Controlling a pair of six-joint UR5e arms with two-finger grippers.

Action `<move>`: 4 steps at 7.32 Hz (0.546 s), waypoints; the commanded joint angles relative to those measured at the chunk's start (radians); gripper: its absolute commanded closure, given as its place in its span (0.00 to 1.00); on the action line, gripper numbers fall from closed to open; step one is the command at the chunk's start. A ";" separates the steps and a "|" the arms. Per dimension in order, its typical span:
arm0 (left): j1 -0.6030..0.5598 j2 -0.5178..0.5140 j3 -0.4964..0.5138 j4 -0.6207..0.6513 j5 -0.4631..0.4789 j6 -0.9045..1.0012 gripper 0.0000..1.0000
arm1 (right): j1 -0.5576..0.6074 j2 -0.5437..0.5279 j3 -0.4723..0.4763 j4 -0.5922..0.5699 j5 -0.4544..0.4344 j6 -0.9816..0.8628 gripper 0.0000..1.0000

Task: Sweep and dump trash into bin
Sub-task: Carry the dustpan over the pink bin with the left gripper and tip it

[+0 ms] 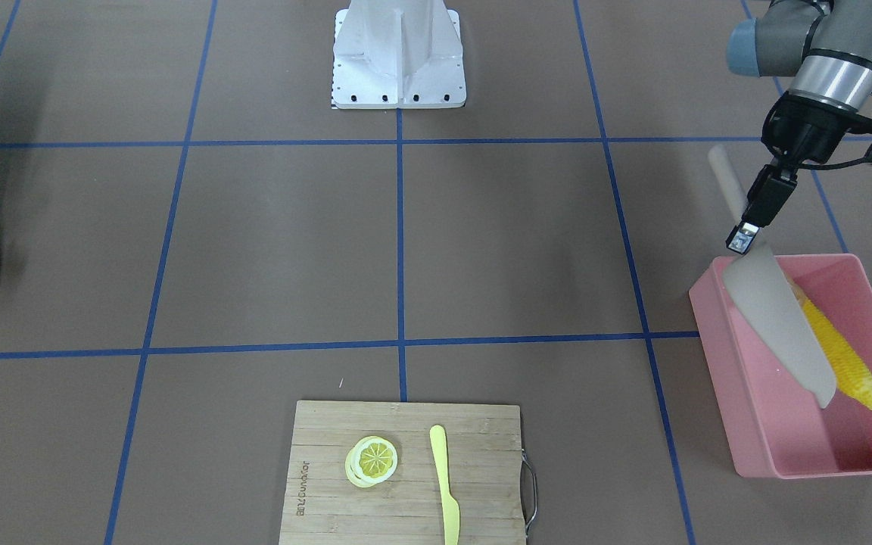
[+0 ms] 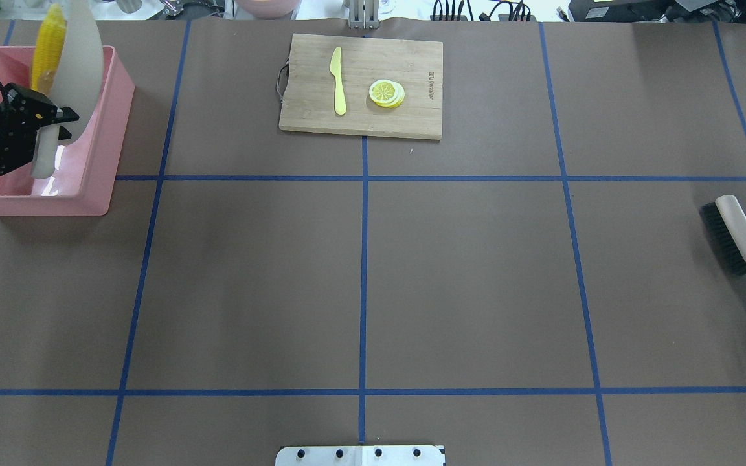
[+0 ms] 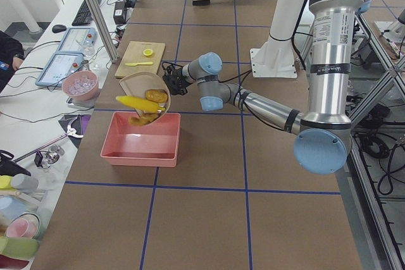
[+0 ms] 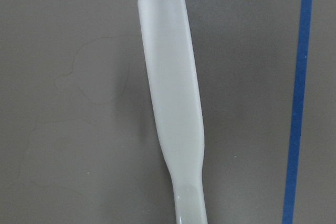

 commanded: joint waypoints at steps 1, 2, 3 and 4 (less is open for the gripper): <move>0.000 -0.001 -0.002 -0.045 -0.039 -0.268 1.00 | 0.156 0.056 -0.008 -0.207 -0.050 -0.296 0.00; 0.001 -0.004 -0.002 -0.045 -0.038 -0.263 1.00 | 0.229 0.120 -0.009 -0.385 -0.050 -0.440 0.00; 0.001 -0.009 -0.002 -0.045 -0.039 -0.261 1.00 | 0.269 0.189 -0.006 -0.542 -0.050 -0.512 0.00; 0.001 -0.012 -0.017 -0.045 -0.039 -0.225 1.00 | 0.290 0.195 -0.009 -0.556 -0.050 -0.525 0.00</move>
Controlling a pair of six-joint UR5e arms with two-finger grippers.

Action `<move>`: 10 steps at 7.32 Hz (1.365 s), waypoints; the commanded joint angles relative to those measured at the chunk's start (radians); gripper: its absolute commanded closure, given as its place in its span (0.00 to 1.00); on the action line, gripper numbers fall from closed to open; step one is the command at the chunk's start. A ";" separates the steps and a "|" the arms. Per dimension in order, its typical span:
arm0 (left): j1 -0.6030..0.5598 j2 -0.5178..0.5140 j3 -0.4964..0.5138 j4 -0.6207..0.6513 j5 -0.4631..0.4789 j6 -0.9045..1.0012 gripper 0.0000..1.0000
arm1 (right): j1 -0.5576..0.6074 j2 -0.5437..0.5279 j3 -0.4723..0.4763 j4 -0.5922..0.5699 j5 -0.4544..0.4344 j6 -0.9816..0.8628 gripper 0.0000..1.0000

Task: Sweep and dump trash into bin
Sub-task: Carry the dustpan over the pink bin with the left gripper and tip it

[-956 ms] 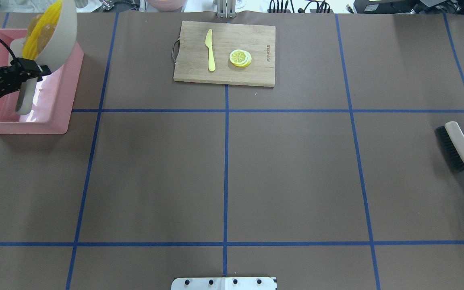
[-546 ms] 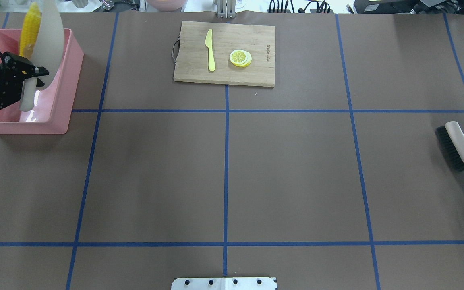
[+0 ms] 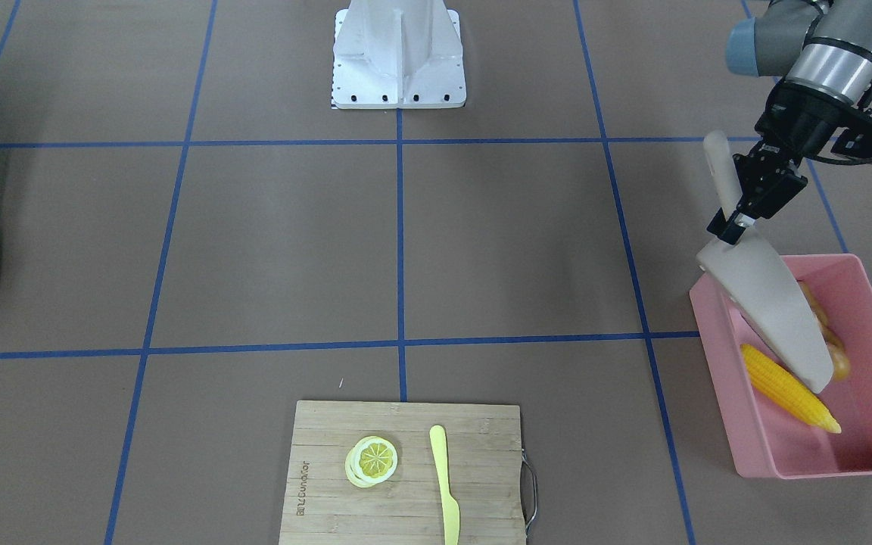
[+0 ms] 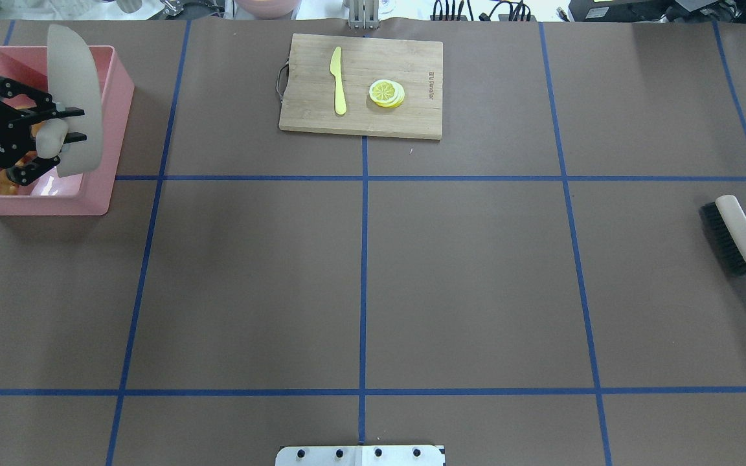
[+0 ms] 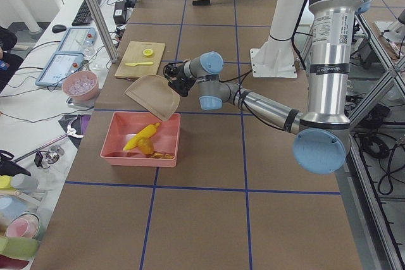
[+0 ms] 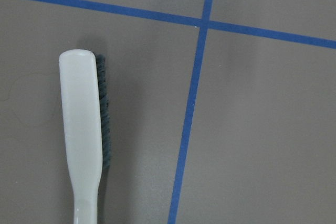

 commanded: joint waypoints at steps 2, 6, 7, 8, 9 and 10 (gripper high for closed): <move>0.002 -0.003 -0.043 0.014 0.003 0.359 1.00 | 0.064 0.022 -0.003 -0.091 -0.007 -0.064 0.00; 0.017 -0.003 -0.074 0.019 -0.001 0.914 1.00 | 0.100 -0.026 -0.014 -0.088 -0.052 -0.093 0.00; 0.020 -0.004 -0.079 0.019 -0.001 0.976 1.00 | 0.106 -0.022 -0.009 -0.088 -0.050 -0.092 0.00; 0.037 -0.004 -0.082 0.019 -0.003 1.101 1.00 | 0.118 -0.033 0.007 -0.088 -0.047 -0.092 0.00; 0.043 -0.003 -0.082 0.019 -0.003 1.278 1.00 | 0.118 -0.030 0.009 -0.088 -0.055 -0.092 0.00; 0.046 -0.004 -0.082 0.039 0.002 1.446 1.00 | 0.118 -0.033 -0.002 -0.090 -0.049 -0.089 0.00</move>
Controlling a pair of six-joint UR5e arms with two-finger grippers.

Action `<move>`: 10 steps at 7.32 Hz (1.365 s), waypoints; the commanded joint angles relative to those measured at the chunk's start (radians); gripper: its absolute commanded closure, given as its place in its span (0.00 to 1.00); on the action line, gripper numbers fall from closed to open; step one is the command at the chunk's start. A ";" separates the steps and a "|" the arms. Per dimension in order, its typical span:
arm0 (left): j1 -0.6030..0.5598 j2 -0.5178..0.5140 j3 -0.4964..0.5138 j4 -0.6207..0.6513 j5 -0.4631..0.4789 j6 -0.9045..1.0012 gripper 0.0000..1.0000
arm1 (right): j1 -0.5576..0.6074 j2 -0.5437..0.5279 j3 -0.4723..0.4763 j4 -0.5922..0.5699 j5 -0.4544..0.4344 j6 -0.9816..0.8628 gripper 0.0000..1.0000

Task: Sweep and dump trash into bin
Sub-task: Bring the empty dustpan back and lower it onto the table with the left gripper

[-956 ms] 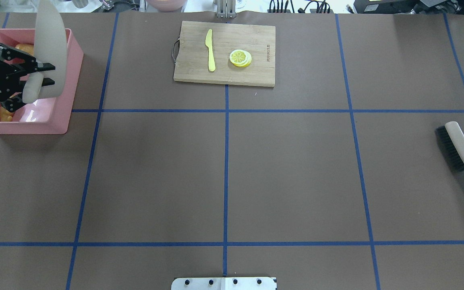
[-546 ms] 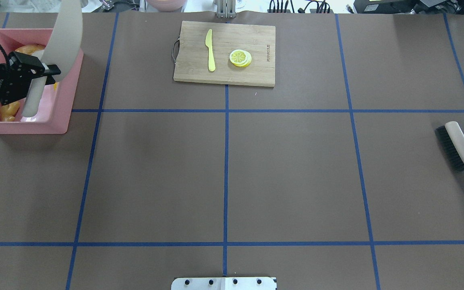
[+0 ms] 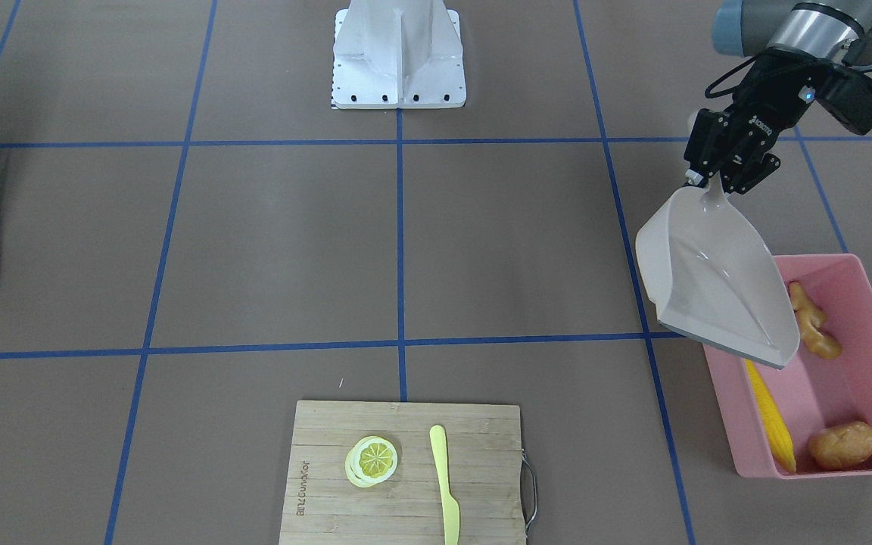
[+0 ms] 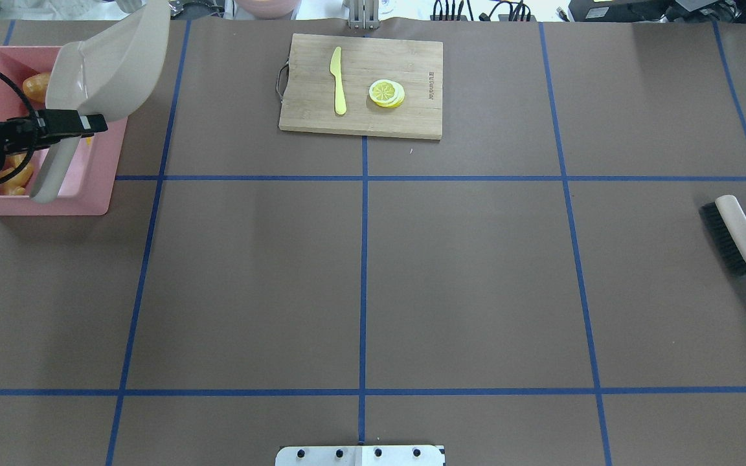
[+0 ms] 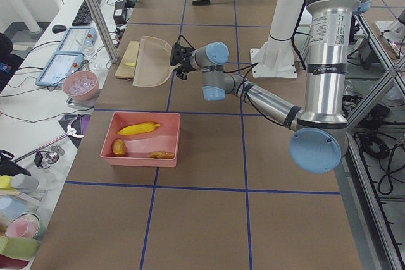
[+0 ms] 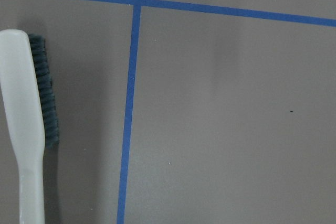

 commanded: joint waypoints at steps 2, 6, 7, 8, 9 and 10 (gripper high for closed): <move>0.008 -0.051 -0.002 0.081 0.025 0.697 1.00 | 0.000 0.011 -0.036 0.002 0.000 -0.001 0.00; 0.014 -0.135 0.013 0.305 0.017 1.218 1.00 | 0.000 0.025 -0.053 0.003 0.001 -0.007 0.00; 0.034 -0.160 0.018 0.336 -0.033 1.230 1.00 | 0.000 0.025 -0.052 0.003 0.001 -0.007 0.00; 0.080 -0.174 0.028 0.339 -0.169 1.223 1.00 | 0.000 0.023 -0.050 0.003 0.000 -0.010 0.00; 0.114 -0.176 0.043 0.368 -0.302 1.221 1.00 | 0.002 0.023 -0.050 0.003 0.000 -0.010 0.00; 0.131 -0.195 0.047 0.429 -0.344 1.229 1.00 | 0.002 0.023 -0.050 0.003 0.000 -0.010 0.00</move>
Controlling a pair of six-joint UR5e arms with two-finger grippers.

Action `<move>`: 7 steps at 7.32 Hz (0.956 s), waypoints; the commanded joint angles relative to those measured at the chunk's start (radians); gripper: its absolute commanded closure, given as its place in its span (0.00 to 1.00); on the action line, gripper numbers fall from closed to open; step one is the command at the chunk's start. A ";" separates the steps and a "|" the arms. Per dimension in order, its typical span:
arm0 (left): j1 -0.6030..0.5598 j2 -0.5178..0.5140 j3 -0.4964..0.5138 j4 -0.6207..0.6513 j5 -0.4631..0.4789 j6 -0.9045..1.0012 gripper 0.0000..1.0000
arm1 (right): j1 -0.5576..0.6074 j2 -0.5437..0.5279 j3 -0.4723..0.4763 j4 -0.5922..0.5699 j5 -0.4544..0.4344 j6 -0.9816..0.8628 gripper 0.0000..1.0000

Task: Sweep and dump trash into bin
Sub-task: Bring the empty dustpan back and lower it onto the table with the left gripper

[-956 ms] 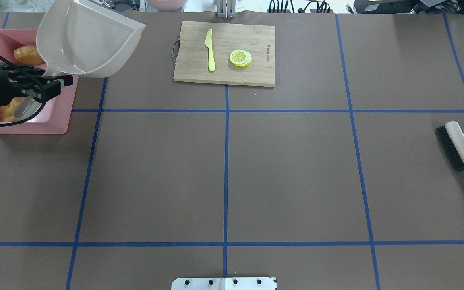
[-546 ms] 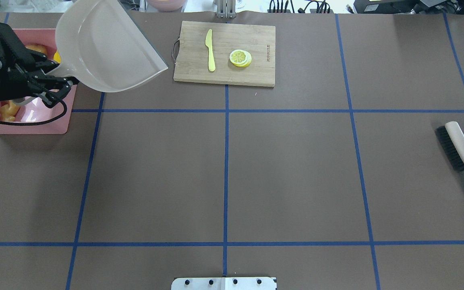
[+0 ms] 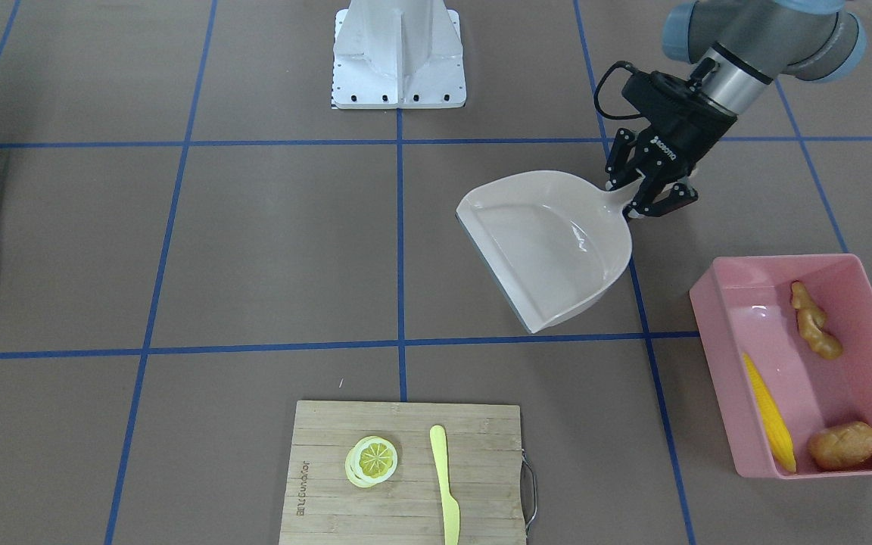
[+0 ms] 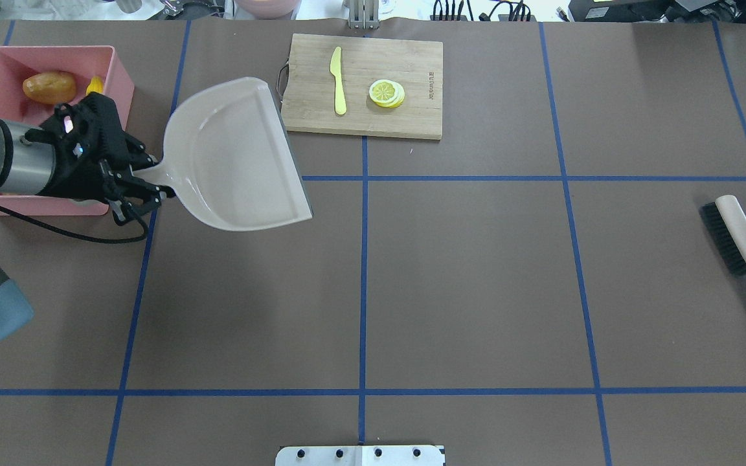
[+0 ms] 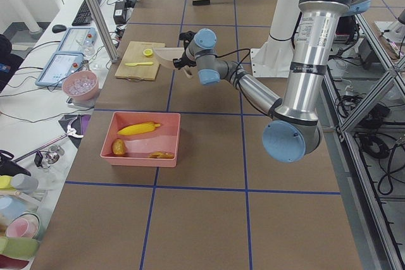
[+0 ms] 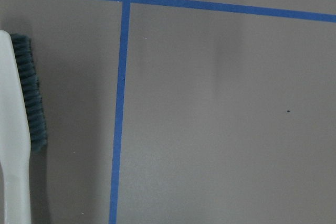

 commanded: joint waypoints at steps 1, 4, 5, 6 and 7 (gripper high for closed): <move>0.092 -0.030 0.027 0.086 -0.097 0.013 1.00 | 0.001 -0.002 0.001 0.000 0.000 -0.003 0.00; 0.159 -0.116 0.120 0.135 -0.113 0.230 1.00 | -0.001 -0.008 -0.009 -0.003 0.015 0.004 0.00; 0.141 -0.116 0.118 0.160 -0.114 0.304 1.00 | 0.001 -0.008 -0.006 -0.002 0.038 0.007 0.00; 0.112 -0.116 0.123 0.162 -0.131 0.311 1.00 | -0.001 -0.002 -0.009 -0.002 0.041 0.009 0.00; 0.091 -0.116 0.146 0.162 -0.131 0.308 1.00 | -0.001 -0.002 -0.010 -0.002 0.041 0.010 0.00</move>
